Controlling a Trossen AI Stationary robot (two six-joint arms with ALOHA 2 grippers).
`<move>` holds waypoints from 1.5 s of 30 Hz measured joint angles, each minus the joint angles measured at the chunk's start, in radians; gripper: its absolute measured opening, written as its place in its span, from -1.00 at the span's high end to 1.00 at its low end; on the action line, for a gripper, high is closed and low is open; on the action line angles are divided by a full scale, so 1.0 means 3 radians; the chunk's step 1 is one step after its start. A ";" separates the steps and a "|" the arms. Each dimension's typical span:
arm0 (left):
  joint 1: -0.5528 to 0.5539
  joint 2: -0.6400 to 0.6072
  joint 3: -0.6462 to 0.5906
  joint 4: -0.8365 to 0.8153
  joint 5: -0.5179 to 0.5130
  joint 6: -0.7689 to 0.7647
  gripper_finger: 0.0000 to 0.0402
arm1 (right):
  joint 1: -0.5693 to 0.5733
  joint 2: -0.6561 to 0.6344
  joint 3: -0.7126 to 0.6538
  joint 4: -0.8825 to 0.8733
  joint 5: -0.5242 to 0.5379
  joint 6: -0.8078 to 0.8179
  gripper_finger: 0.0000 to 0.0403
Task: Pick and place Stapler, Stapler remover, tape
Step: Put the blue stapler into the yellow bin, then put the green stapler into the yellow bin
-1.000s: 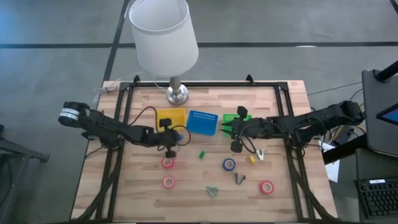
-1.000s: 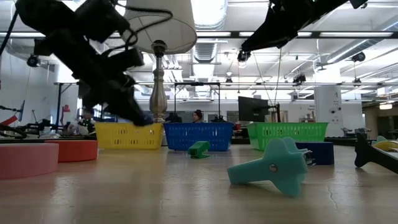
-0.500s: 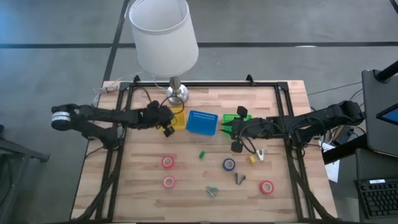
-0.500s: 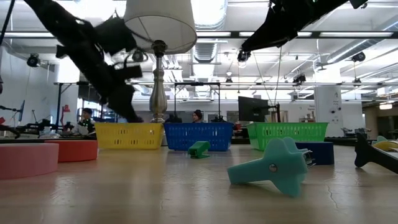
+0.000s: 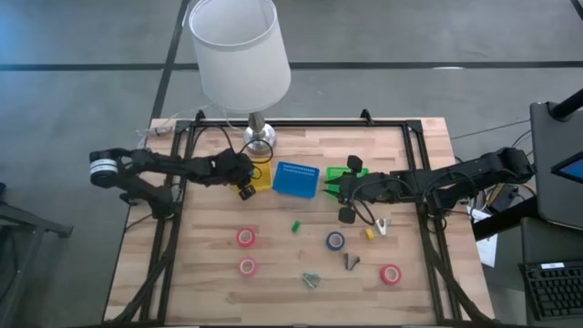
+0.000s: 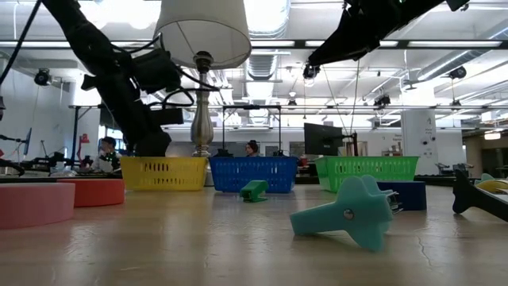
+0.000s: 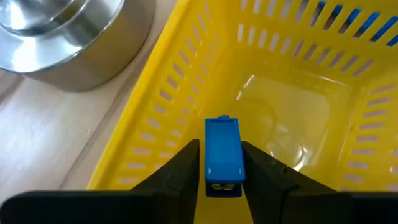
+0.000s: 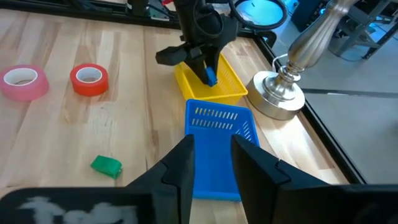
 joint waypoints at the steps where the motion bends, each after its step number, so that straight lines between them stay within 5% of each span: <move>1: -0.0001 -0.0004 0.0000 -0.0004 -0.0012 0.0020 0.36 | 0.0000 0.0000 0.0000 0.0001 0.0000 0.0000 0.47; 18: -0.0074 -0.0184 0.0271 -0.0187 0.0009 0.0171 0.24 | 0.0000 0.0195 -0.0004 -0.0007 -0.0004 -0.0075 0.28; 29: -0.0593 -0.0198 0.0758 -0.0139 0.0318 0.0154 0.30 | 0.0000 0.0372 -0.0004 -0.0001 -0.0012 -0.0088 0.28; 45: -0.1386 0.0025 0.0759 0.0665 0.0316 -0.0907 0.36 | 0.0000 0.0677 -0.0003 0.0121 -0.0122 -0.0594 0.25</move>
